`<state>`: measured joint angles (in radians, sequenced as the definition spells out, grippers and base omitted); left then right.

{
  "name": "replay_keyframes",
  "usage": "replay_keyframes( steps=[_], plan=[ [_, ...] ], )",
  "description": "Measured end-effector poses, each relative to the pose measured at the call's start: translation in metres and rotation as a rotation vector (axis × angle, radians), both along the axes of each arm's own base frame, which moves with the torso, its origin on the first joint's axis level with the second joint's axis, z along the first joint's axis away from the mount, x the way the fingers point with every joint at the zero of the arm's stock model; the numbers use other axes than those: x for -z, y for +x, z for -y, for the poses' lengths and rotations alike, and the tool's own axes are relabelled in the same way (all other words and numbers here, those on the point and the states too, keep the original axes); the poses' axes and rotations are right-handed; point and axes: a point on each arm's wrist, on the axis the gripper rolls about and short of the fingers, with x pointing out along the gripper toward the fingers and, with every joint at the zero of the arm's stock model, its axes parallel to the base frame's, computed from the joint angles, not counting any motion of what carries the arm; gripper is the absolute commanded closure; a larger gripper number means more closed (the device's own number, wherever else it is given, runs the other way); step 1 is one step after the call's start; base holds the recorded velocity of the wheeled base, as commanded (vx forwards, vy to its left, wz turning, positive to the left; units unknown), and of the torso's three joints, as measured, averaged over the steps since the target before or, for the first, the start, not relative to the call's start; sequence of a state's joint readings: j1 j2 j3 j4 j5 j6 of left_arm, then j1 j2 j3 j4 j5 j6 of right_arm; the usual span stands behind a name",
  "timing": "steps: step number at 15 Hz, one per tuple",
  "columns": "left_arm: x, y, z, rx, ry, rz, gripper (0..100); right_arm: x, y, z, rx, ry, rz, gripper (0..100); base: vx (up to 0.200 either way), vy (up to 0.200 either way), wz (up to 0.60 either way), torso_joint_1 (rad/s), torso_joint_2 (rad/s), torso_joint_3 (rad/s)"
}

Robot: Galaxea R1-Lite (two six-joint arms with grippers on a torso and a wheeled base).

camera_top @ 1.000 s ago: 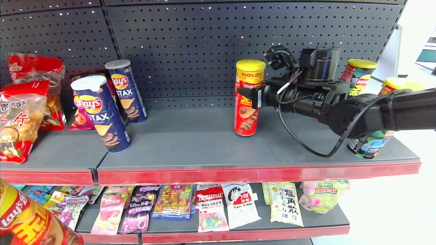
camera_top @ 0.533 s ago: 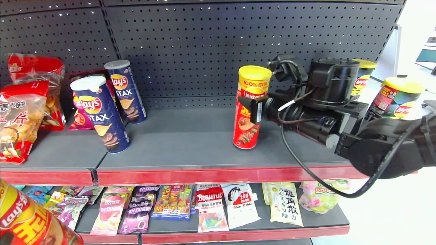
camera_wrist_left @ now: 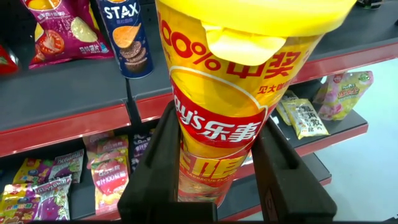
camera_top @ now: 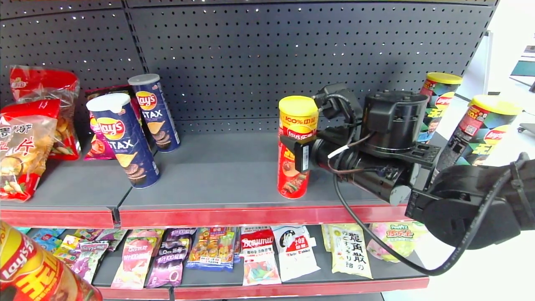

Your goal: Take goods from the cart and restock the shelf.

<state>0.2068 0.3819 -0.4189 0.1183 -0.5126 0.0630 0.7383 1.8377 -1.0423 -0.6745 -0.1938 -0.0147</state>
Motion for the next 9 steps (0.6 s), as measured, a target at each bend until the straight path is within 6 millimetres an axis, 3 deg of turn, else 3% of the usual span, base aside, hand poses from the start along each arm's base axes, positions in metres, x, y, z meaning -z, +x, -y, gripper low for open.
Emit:
replay_keyframes(
  steps=[9],
  plan=[
    [0.0006,0.0001,0.0,0.003,-0.001,-0.003,100,0.0035,-0.0063,-0.0008,-0.018,-0.038,0.002,100,0.0,0.0,0.0,0.0,0.0,0.0]
  ],
)
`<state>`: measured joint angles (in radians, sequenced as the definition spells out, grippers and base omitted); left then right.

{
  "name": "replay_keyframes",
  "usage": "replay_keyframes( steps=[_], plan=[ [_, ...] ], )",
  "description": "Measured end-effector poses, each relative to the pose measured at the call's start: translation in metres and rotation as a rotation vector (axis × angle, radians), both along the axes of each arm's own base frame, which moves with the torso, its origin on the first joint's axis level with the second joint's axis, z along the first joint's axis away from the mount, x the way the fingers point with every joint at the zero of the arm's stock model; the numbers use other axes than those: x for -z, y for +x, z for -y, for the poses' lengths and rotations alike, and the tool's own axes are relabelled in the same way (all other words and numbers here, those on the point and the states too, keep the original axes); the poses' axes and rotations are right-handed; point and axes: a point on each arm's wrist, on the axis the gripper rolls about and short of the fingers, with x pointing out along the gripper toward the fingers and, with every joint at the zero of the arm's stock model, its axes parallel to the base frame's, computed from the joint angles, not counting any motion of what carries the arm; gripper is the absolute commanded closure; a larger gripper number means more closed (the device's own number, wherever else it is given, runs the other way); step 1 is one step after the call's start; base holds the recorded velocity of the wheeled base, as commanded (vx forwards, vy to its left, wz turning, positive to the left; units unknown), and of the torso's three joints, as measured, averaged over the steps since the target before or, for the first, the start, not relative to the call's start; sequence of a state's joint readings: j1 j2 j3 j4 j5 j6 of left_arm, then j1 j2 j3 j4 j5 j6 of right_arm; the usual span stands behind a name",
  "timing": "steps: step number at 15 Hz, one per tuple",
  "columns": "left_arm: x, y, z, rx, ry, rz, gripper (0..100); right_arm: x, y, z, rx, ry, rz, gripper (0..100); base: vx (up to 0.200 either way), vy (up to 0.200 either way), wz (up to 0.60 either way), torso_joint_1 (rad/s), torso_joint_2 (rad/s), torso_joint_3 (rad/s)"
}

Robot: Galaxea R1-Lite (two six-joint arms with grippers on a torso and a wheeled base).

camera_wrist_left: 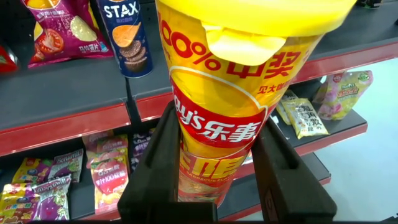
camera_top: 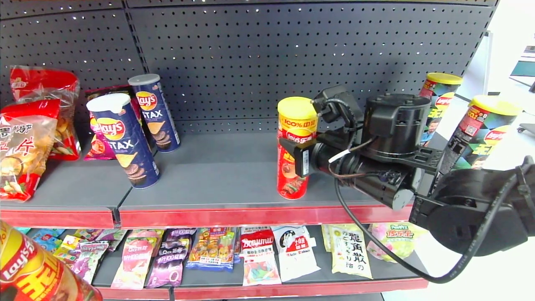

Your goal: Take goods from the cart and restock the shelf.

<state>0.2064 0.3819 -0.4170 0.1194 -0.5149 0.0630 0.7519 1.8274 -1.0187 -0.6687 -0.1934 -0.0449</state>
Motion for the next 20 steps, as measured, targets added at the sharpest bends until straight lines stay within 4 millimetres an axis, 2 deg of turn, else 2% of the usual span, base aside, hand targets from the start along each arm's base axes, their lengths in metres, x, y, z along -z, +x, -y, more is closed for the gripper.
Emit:
replay_keyframes(
  steps=[20],
  plan=[
    [0.0016,-0.0025,0.0005,0.001,0.002,0.008,100,0.002,-0.0083,-0.0025,-0.019,-0.008,-0.012,100,0.0,0.0,0.0,0.0,0.0,0.0]
  ],
)
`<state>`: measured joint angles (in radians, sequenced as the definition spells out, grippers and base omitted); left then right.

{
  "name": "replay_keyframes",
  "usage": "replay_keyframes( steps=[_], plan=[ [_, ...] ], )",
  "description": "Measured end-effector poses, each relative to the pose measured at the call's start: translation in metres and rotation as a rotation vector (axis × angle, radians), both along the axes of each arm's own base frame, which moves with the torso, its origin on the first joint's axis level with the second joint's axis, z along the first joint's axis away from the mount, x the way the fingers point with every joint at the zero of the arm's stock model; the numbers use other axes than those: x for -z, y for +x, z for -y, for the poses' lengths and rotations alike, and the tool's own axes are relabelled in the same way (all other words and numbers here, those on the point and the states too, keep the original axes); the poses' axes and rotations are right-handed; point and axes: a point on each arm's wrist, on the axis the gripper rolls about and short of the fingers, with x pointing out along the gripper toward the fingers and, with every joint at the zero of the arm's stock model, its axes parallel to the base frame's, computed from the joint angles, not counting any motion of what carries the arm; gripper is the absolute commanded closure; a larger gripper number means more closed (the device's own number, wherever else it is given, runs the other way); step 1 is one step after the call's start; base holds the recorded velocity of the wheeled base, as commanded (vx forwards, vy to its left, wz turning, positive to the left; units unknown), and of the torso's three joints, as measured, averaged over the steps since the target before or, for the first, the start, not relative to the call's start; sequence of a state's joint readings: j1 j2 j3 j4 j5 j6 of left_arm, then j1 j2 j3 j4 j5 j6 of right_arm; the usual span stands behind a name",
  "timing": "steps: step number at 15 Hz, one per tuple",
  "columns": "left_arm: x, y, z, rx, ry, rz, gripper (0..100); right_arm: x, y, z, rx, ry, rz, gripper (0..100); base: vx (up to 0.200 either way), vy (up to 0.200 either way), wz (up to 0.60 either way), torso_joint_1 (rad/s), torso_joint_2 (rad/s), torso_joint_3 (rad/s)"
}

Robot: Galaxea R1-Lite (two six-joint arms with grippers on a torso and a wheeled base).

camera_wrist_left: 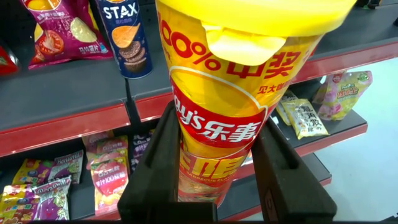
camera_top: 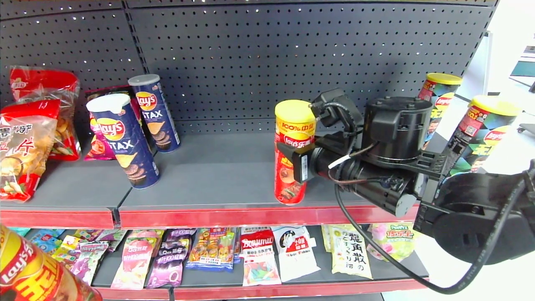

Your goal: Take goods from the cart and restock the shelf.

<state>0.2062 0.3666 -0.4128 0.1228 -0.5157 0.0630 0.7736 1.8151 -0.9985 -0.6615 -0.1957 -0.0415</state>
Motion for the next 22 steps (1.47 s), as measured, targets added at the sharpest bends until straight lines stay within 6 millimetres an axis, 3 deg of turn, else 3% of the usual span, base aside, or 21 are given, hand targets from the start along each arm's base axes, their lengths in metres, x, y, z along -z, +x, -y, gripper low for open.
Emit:
replay_keyframes(
  steps=[3,4,12,15,19,22],
  plan=[
    [0.002,0.0,0.0,-0.002,-0.001,-0.003,100,0.001,0.0,0.0,0.001,0.0,-0.004,100,0.0,0.0,0.0,0.0,0.0,0.0],
    [0.002,0.0,0.0,-0.001,-0.001,-0.004,100,0.002,0.0,0.001,0.002,-0.002,-0.005,0,0.0,0.0,0.0,0.0,0.0,0.0],
    [0.004,0.0,0.0,0.001,-0.002,-0.008,100,0.003,0.0,0.001,0.003,-0.007,-0.011,0,0.0,0.0,0.0,0.0,0.0,0.0],
    [0.004,0.0,0.0,0.001,-0.002,-0.008,100,0.003,-0.009,0.01,0.005,-0.013,-0.015,0,0.0,0.0,0.0,0.0,0.0,0.0],
    [0.003,0.0,0.0,0.006,-0.003,-0.01,100,0.007,-0.038,0.039,0.006,-0.036,-0.04,0,0.0,0.0,0.0,0.0,0.0,0.0],
    [0.003,0.003,0.0,0.007,-0.003,-0.022,100,0.012,-0.074,0.077,0.011,-0.064,-0.041,0,0.0,0.0,0.0,0.0,0.0,0.0]
  ],
)
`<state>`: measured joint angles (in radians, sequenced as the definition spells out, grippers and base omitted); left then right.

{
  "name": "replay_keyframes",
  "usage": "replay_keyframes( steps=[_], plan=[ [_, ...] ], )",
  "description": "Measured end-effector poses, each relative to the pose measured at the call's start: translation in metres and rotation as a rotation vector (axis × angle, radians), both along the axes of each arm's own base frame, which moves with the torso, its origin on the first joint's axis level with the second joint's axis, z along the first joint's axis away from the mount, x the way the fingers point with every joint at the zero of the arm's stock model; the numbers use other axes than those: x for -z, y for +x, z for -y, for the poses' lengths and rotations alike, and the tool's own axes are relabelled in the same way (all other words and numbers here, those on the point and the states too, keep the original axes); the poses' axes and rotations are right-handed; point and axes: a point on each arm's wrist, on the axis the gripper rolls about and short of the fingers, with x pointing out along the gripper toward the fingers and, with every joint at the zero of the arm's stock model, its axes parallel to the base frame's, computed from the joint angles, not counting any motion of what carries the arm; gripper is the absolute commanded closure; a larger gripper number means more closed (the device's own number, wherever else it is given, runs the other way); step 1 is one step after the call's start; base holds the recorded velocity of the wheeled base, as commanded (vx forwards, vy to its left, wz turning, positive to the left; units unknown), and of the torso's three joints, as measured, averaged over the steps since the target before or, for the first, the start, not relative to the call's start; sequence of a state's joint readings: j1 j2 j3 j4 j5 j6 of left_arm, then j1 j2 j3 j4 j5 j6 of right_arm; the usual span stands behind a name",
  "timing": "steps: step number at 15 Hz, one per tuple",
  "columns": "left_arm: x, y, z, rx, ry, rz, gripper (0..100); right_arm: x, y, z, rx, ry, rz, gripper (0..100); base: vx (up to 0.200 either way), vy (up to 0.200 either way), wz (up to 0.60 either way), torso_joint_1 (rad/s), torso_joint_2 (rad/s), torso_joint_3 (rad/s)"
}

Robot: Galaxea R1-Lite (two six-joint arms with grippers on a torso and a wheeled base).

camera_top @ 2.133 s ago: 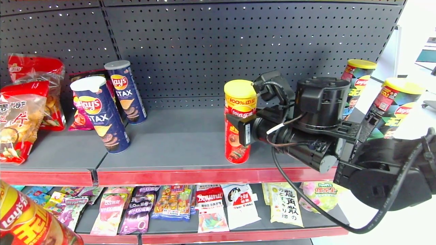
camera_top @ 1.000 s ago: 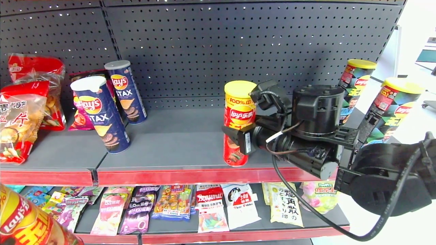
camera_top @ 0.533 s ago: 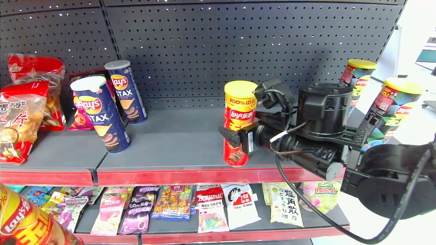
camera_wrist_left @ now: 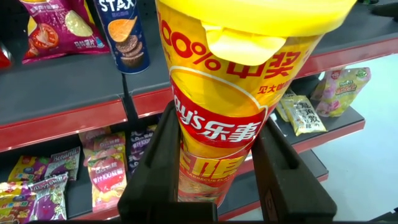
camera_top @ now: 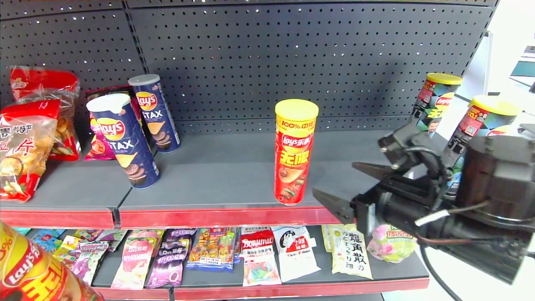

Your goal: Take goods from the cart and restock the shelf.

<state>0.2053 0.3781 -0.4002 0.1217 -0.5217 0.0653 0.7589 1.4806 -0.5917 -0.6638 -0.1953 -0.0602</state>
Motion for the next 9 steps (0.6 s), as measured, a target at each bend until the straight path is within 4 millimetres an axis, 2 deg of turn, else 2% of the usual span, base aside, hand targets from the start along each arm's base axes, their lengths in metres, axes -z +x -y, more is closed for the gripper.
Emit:
replay_keyframes(
  steps=[2,4,6,9],
  plan=[
    [0.0,0.002,-0.001,-0.001,0.001,-0.011,100,-0.003,-0.023,0.039,0.048,-0.009,0.049,0,0.0,0.0,0.0,0.0,0.0,0.0],
    [0.0,0.004,-0.001,-0.005,0.0,-0.019,100,-0.006,-0.044,0.088,0.2,-0.017,0.087,0,0.0,0.0,0.0,0.0,0.0,0.0],
    [0.001,0.005,-0.001,-0.003,-0.003,-0.029,100,-0.003,-0.078,0.129,0.352,-0.028,0.082,0,0.0,0.0,0.0,0.0,0.0,0.0],
    [0.003,0.006,-0.001,0.0,-0.005,-0.04,100,0.018,-0.145,0.159,0.494,-0.07,0.01,0,0.0,0.0,0.0,0.0,0.0,0.0]
  ],
)
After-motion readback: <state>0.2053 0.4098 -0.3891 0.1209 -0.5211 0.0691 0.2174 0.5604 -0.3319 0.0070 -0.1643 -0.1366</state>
